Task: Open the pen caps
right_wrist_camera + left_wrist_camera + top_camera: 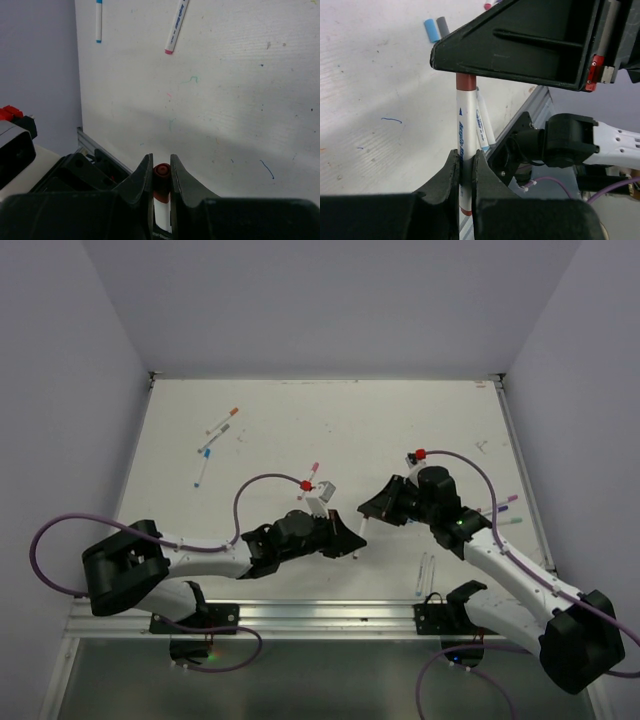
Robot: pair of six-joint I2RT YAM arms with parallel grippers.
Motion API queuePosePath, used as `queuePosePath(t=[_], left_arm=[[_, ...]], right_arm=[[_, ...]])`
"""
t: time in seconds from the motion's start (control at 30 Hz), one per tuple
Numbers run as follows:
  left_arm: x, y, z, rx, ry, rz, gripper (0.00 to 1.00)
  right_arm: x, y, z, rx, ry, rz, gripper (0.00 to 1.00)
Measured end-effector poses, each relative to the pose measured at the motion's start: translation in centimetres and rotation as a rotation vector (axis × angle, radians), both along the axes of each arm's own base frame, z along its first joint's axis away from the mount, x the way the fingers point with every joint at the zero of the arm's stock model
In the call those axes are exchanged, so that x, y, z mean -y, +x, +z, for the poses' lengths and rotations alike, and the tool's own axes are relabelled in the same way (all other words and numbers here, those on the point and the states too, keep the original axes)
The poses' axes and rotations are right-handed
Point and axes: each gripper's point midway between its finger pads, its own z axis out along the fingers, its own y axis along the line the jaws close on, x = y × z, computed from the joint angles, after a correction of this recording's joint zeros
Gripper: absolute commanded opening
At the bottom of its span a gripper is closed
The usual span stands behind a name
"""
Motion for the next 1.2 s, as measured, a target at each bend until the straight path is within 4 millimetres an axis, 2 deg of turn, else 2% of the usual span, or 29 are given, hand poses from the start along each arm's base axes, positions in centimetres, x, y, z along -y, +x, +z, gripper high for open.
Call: queuePosePath(t=[0.27, 0.33, 0.43, 0.57, 0.7, 0.77, 0.83, 0.9, 1.0, 1.07, 1.2], left_arm=[[-2.0, -1.6, 1.3, -0.028, -0.214, -0.019, 0.0], [-2.4, -3.5, 1.4, -0.055, -0.265, -0.088, 0.0], [-3.1, -6.6, 3.2, -0.075, -0.368, -0.206, 0.0], [-3.6, -7.7, 5.6, -0.052, -0.454, -0.263, 0.0], [-1.5, -6.3, 4.7, -0.069, -0.277, -0.186, 0.0], [-0.4, -5.7, 4.7, -0.069, -0.195, -0.123, 0.0], [-0.3, -6.2, 4.2, -0.072, -0.143, -0.086, 0.0], [-0.8, -6.7, 2.7, -0.079, -0.093, -0.062, 0.0], [-1.7, -7.1, -0.9, -0.103, 0.021, -0.01, 0.0], [-1.8, -7.2, -2.6, -0.107, 0.078, 0.009, 0.0], [-1.3, -7.9, -4.9, -0.11, 0.165, 0.009, 0.0]], right_arm=[[-1.8, -0.5, 1.0, -0.008, 0.09, 0.107, 0.0], [-1.3, 1.6, 2.0, 0.038, 0.121, 0.066, 0.0], [0.1, 4.5, 3.1, 0.094, 0.155, -0.008, 0.0], [0.4, 6.1, 3.3, 0.104, 0.167, -0.033, 0.0], [1.1, 7.5, 2.3, 0.033, 0.023, -0.052, 0.0], [2.3, 8.2, 2.1, 0.015, -0.087, -0.085, 0.0], [3.8, 8.2, 1.6, 0.002, -0.19, -0.11, 0.0], [5.2, 7.5, 0.2, -0.033, -0.283, -0.123, 0.0], [7.1, 5.7, -2.5, -0.108, -0.4, -0.123, 0.0], [8.1, 4.5, -4.1, -0.153, -0.458, -0.116, 0.0], [9.4, 3.1, -6.2, -0.206, -0.541, -0.108, 0.0]])
